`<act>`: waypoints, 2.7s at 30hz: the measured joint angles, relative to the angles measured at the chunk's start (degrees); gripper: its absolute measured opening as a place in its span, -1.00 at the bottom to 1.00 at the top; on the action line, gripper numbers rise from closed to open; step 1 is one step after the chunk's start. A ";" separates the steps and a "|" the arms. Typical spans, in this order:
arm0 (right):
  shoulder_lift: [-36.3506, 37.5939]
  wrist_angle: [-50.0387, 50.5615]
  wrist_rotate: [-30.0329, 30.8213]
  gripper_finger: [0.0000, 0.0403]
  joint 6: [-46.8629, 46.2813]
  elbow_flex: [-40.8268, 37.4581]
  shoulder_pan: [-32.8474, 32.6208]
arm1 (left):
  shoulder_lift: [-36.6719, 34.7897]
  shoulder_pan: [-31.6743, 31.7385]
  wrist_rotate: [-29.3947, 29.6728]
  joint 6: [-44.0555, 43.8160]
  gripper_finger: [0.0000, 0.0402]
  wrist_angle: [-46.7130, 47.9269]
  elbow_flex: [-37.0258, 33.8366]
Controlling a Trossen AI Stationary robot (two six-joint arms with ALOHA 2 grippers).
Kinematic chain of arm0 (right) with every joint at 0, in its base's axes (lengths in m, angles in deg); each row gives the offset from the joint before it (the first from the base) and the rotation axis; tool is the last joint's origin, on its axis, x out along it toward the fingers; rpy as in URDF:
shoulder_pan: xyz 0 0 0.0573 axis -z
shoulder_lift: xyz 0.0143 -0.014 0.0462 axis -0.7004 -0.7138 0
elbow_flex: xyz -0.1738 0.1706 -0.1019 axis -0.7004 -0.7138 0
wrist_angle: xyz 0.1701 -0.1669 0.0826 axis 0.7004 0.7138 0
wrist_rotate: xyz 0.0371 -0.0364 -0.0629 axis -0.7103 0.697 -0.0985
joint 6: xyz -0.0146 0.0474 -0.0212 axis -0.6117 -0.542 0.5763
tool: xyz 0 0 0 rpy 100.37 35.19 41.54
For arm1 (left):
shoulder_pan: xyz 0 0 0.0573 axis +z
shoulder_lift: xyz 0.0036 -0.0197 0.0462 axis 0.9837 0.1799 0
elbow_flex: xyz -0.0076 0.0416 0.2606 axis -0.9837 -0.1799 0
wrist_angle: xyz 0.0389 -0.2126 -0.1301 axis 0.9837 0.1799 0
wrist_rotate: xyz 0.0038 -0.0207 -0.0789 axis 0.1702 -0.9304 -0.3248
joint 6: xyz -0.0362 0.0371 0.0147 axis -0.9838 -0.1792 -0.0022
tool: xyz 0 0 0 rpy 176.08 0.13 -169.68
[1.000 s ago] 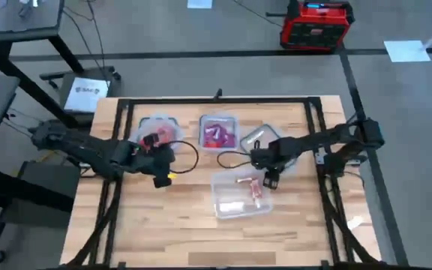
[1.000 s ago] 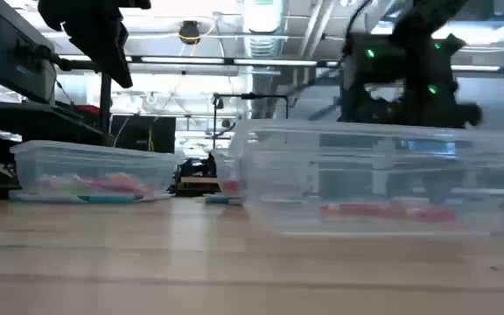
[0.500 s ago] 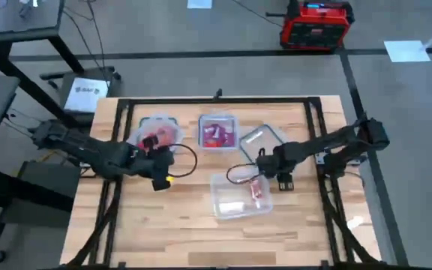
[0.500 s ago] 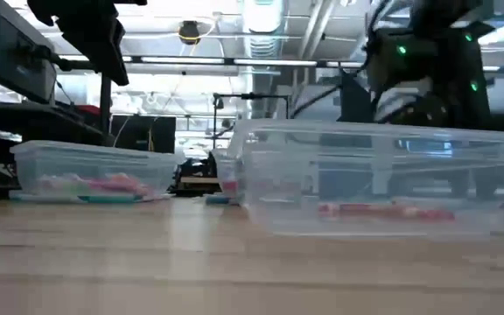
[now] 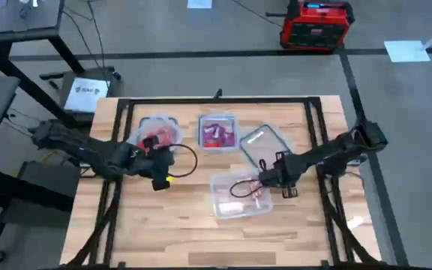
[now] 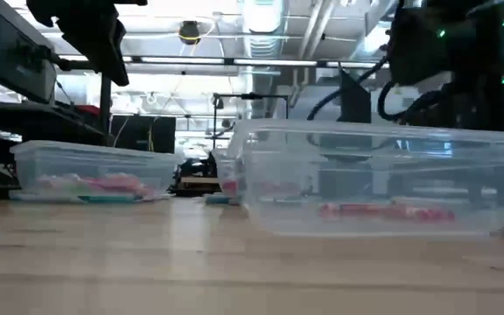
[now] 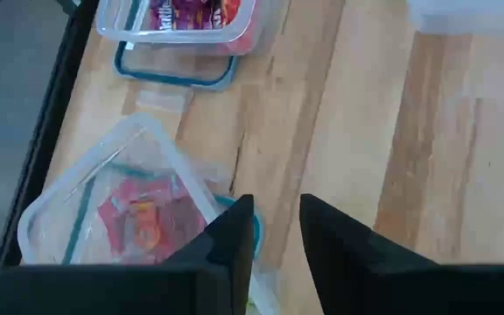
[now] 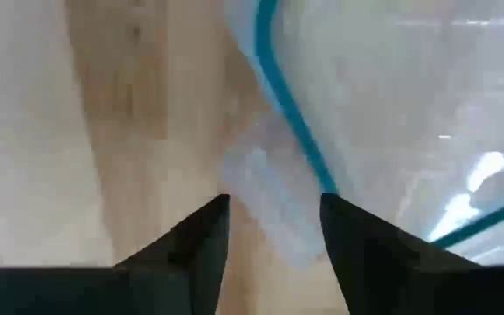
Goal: Sort candy
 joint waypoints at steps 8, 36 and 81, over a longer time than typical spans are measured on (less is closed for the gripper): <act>-0.82 -4.84 2.16 -0.18 -6.09 -1.77 -3.81 | 0.00 0.00 -0.02 0.00 -0.59 -0.02 0.00; -7.80 -4.27 20.18 -0.97 -16.64 -4.62 -3.51 | 0.00 0.00 -0.02 0.51 -0.59 -0.04 0.00; 14.62 3.97 14.28 -1.00 -21.34 17.95 -10.66 | 25.23 8.71 -1.74 42.38 -0.59 -58.38 4.42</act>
